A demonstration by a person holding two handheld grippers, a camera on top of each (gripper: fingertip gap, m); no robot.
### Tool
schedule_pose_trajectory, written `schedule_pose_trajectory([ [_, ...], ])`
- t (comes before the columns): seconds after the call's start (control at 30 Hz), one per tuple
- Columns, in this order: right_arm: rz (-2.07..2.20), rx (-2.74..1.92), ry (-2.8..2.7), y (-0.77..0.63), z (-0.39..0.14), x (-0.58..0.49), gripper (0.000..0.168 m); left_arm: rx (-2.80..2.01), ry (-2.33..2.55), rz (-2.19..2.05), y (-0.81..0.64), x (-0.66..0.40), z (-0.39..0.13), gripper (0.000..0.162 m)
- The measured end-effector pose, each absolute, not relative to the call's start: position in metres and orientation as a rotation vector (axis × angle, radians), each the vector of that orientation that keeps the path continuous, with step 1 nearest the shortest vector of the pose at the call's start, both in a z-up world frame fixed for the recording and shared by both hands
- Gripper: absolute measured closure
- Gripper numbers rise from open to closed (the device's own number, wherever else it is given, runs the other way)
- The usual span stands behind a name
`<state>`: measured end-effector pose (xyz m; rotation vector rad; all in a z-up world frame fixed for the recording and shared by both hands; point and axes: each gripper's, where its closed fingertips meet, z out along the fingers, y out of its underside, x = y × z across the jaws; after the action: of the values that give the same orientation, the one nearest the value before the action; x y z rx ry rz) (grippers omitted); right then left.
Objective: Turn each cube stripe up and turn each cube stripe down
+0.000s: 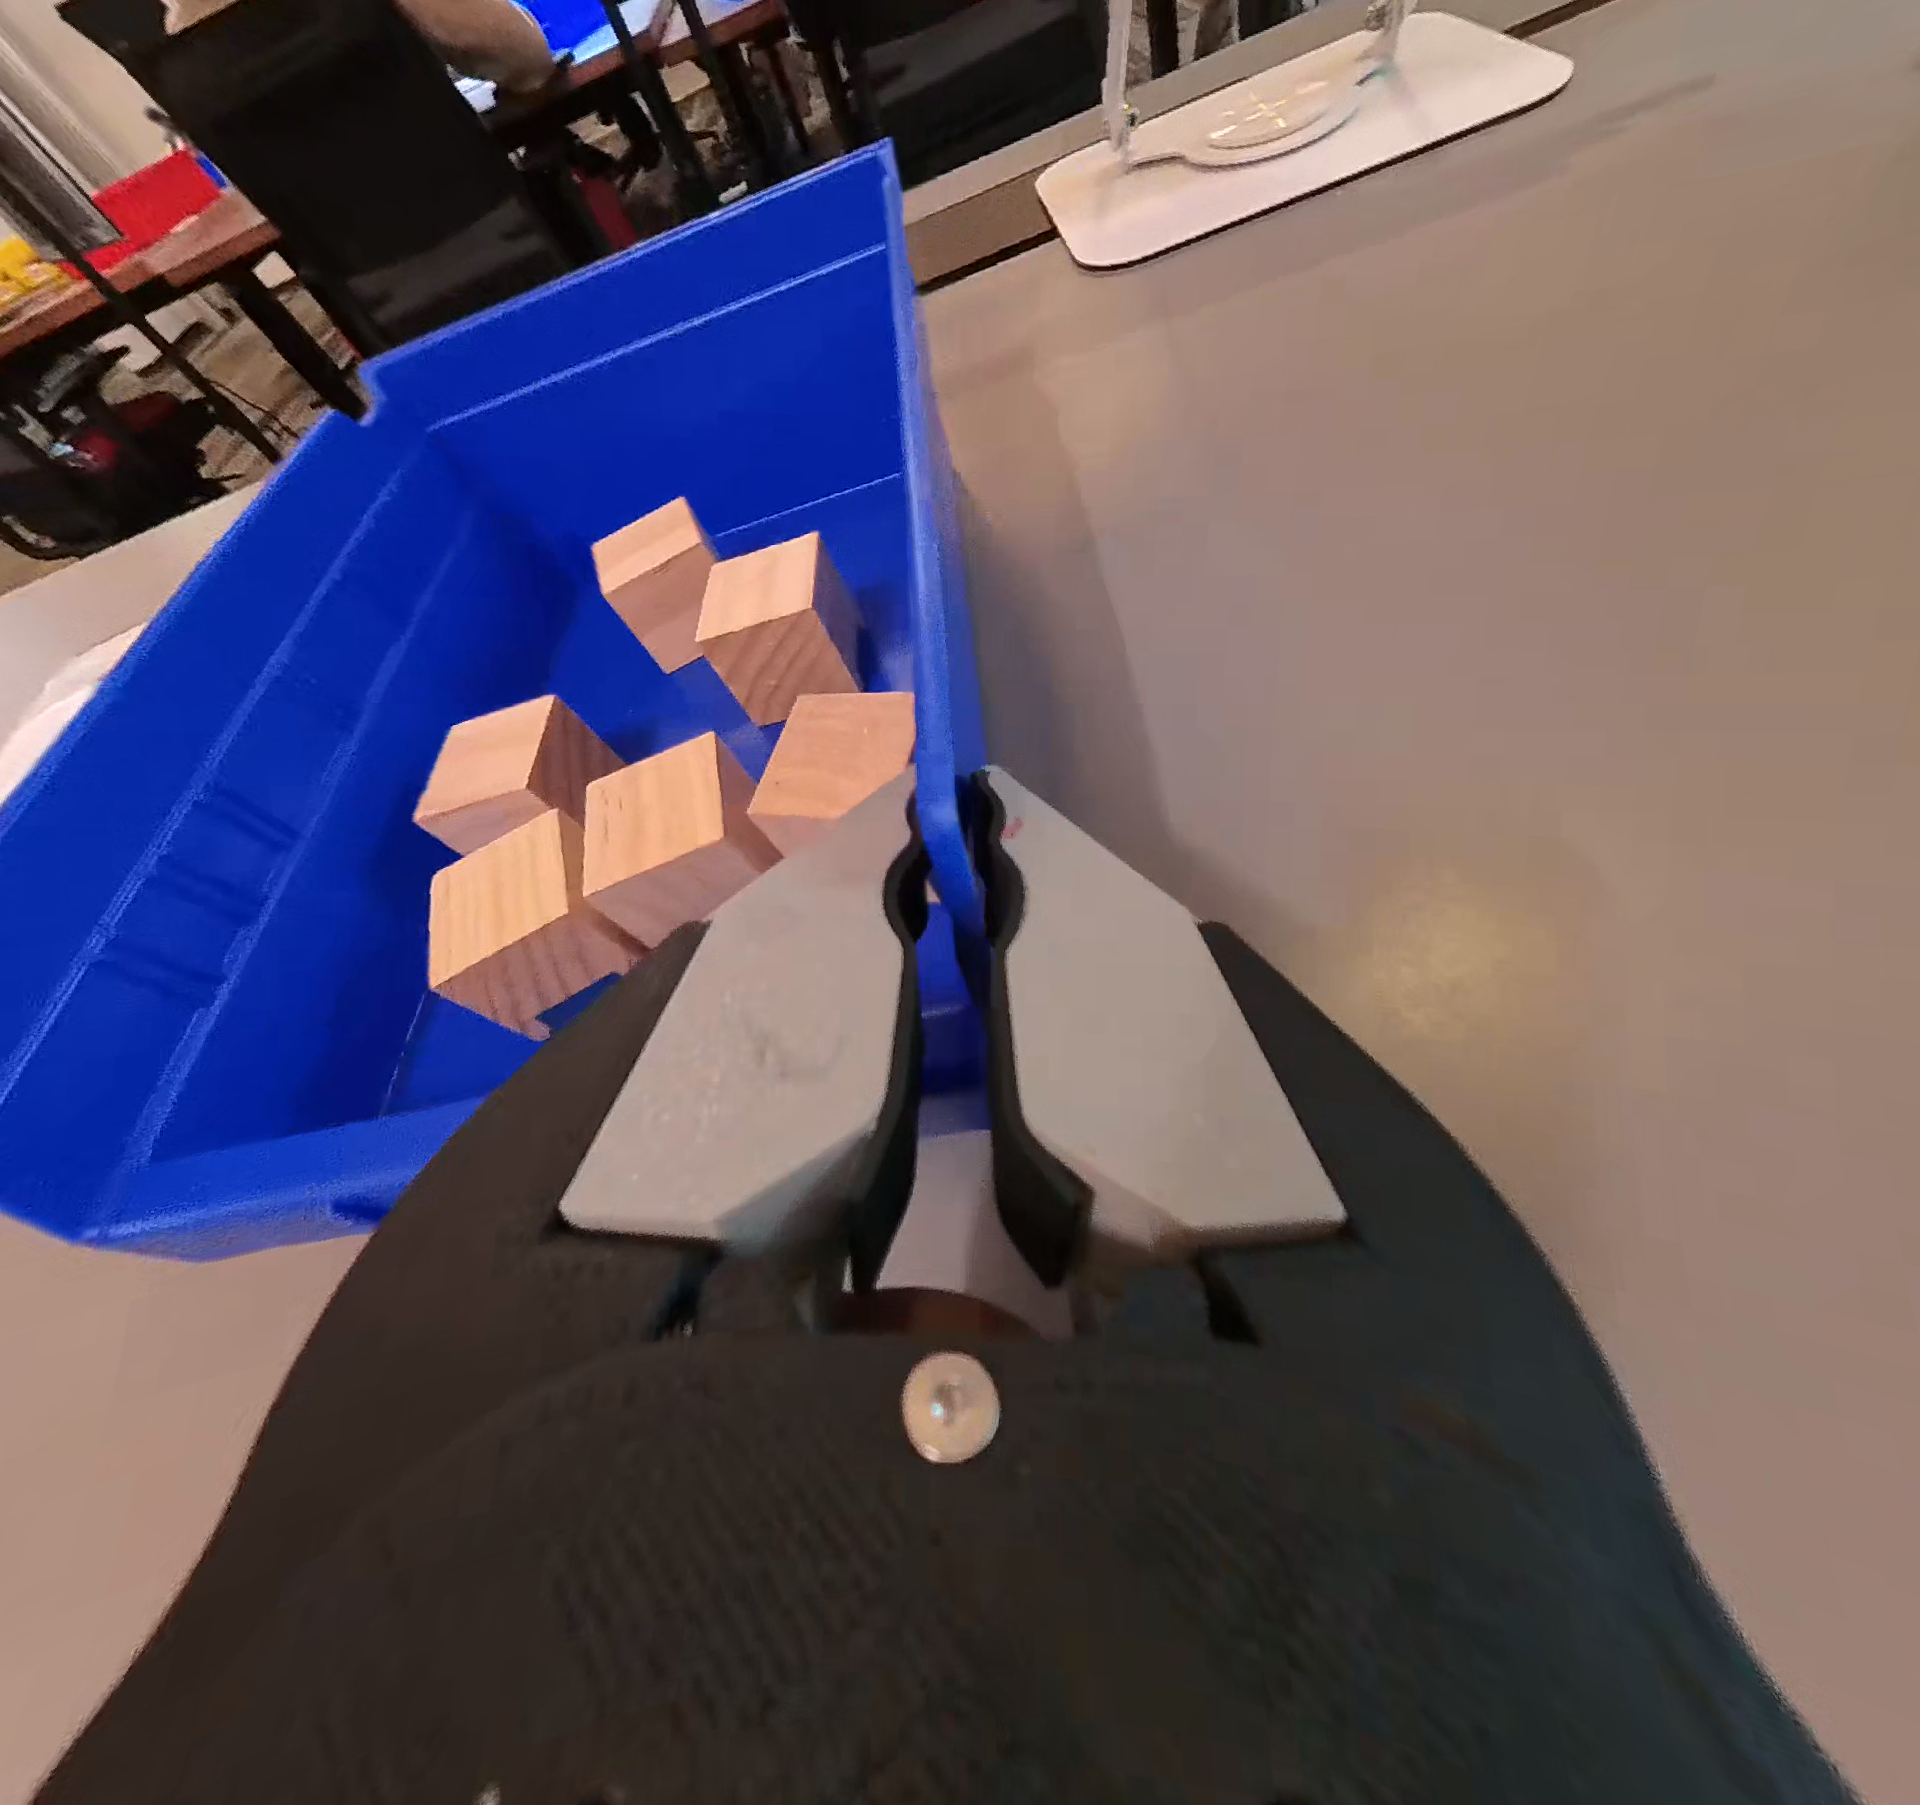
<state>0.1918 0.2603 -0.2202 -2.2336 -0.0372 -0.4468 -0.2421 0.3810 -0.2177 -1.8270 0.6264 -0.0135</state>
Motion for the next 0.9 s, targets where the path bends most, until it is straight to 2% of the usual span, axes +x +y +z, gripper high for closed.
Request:
schedule_pose_trajectory([
  [0.1,-0.319,-2.229,0.086,0.247,-0.222,0.219,0.164,-1.827,0.627,-0.013,0.382,-0.238,-0.217,0.159],
  [0.33,-0.467,-2.240,0.304,0.210,-0.220,0.290,0.155,-1.795,0.680,-0.027,0.376,-0.225,-0.216,0.154],
  [0.63,-0.458,-2.264,0.210,0.214,-0.220,0.264,0.165,-1.762,0.721,-0.027,0.375,-0.221,-0.214,0.150],
  [0.83,-0.403,-2.315,0.210,0.203,-0.220,0.262,0.166,-1.782,0.703,-0.045,0.377,-0.230,-0.213,0.153],
  [0.9,-0.383,-2.286,0.175,0.200,-0.206,0.254,0.154,-1.775,0.692,-0.065,0.375,-0.230,-0.209,0.152],
])
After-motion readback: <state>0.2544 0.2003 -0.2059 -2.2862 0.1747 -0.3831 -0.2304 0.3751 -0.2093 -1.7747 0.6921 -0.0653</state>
